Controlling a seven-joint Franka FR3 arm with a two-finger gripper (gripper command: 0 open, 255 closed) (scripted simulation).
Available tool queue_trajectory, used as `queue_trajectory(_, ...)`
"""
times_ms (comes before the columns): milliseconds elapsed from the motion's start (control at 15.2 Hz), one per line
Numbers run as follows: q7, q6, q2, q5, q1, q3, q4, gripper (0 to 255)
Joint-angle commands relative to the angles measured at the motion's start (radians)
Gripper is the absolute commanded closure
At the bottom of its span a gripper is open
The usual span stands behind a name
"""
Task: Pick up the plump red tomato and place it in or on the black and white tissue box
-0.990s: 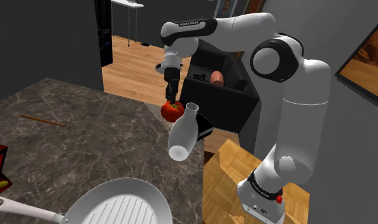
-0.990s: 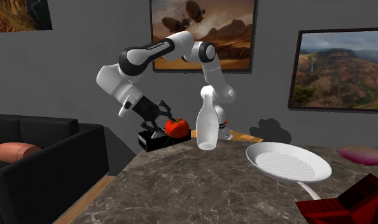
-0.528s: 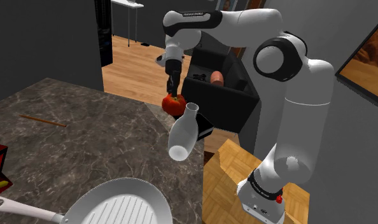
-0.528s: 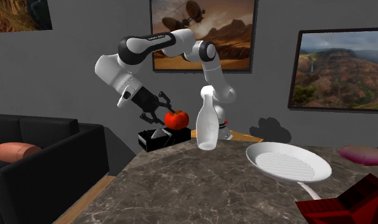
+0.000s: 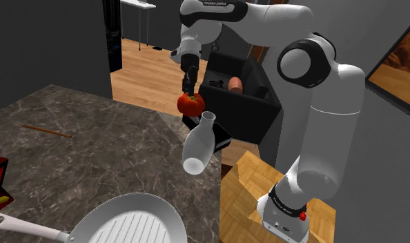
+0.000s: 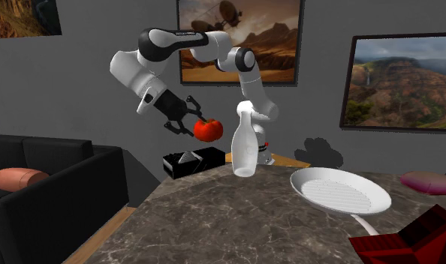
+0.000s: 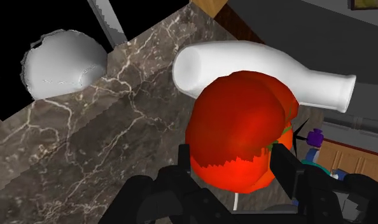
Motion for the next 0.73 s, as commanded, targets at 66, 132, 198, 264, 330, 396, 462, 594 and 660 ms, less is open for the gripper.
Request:
queue_trajectory(66, -0.009, -0.032, -0.010, -0.008, -0.015, -0.008, 0.014, 255)
queue_trajectory(132, -0.028, -0.043, -0.016, -0.020, -0.028, -0.016, 0.010, 255)
queue_trajectory(198, -0.048, -0.054, -0.021, -0.032, -0.041, -0.024, 0.008, 255)
queue_trajectory(264, -0.068, -0.066, -0.024, -0.044, -0.054, -0.032, 0.007, 255)
queue_trajectory(330, -0.088, -0.078, -0.027, -0.056, -0.068, -0.040, 0.007, 255)
queue_trajectory(396, -0.108, -0.090, -0.029, -0.068, -0.081, -0.048, 0.009, 255)
queue_trajectory(462, -0.128, -0.102, -0.030, -0.081, -0.095, -0.056, 0.012, 255)
queue_trajectory(594, -0.169, -0.127, -0.028, -0.106, -0.123, -0.072, 0.023, 255)
queue_trajectory(660, -0.188, -0.138, -0.026, -0.117, -0.135, -0.079, 0.030, 255)
